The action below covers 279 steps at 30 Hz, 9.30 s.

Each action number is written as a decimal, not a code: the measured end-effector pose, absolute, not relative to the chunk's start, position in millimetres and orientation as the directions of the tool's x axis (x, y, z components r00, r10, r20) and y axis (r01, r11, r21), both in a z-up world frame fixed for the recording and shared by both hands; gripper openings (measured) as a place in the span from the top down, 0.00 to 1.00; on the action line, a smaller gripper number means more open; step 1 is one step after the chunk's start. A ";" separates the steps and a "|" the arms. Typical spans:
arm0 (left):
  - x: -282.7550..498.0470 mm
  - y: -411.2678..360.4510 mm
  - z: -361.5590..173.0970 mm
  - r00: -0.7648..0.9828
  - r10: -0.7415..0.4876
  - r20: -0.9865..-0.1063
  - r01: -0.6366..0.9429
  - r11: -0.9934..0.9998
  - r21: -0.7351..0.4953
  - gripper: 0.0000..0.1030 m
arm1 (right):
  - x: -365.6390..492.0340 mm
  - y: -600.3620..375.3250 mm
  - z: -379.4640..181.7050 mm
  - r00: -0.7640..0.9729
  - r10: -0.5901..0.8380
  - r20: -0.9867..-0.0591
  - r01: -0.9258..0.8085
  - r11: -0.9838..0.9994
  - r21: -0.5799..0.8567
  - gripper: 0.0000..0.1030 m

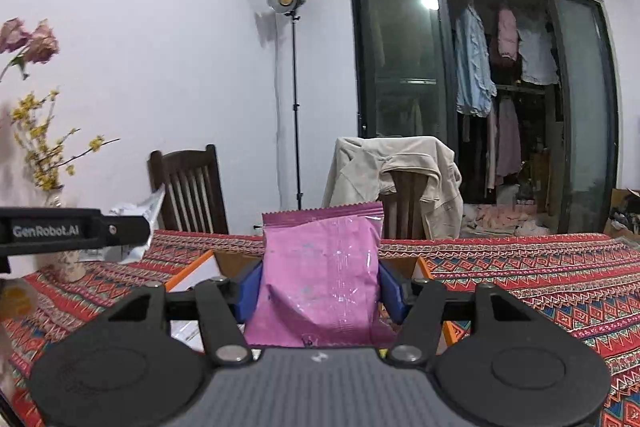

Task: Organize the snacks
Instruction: 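Carry the pink packet and white sachet into the box and open both tools, then move both open tools back toward the remaining snacks beside the box, then grasp the cracker packet with the right tool, then grasp the pink packet with the left tool while the right tool holds the cracker packet, then carry the pink packet and cracker packet into the box and open both tools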

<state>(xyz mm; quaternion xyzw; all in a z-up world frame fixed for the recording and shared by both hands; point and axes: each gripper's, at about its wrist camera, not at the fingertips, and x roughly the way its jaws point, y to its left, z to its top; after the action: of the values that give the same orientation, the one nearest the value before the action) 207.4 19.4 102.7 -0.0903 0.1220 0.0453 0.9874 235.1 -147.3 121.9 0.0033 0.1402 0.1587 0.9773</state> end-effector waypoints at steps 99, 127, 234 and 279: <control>129.9 62.5 37.2 0.923 0.143 -0.358 -0.190 0.976 -0.102 0.00 | 177.9 -172.1 73.8 0.845 0.304 -0.440 -0.314 0.948 0.051 0.00; 129.9 109.7 3.4 0.900 0.109 -0.422 -0.215 0.953 -0.213 0.00 | 212.7 -80.8 51.0 0.710 0.352 -0.610 -0.450 0.893 -0.008 0.00; 222.9 -32.4 -29.7 0.727 0.136 -0.673 -0.184 0.983 0.000 0.12 | 218.6 -200.2 33.2 0.809 0.317 -0.496 -0.246 0.948 0.204 0.40; 206.7 7.5 82.9 0.937 0.020 -0.348 -0.072 0.988 -0.136 0.31 | 220.6 -164.9 121.3 0.908 0.299 -0.292 -0.293 0.954 0.064 0.40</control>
<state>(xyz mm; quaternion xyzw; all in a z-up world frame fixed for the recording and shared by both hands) 206.7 7.5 82.9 -0.0736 0.1754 0.0236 0.9815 220.6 -164.9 121.3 0.0096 0.1509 0.1516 0.9768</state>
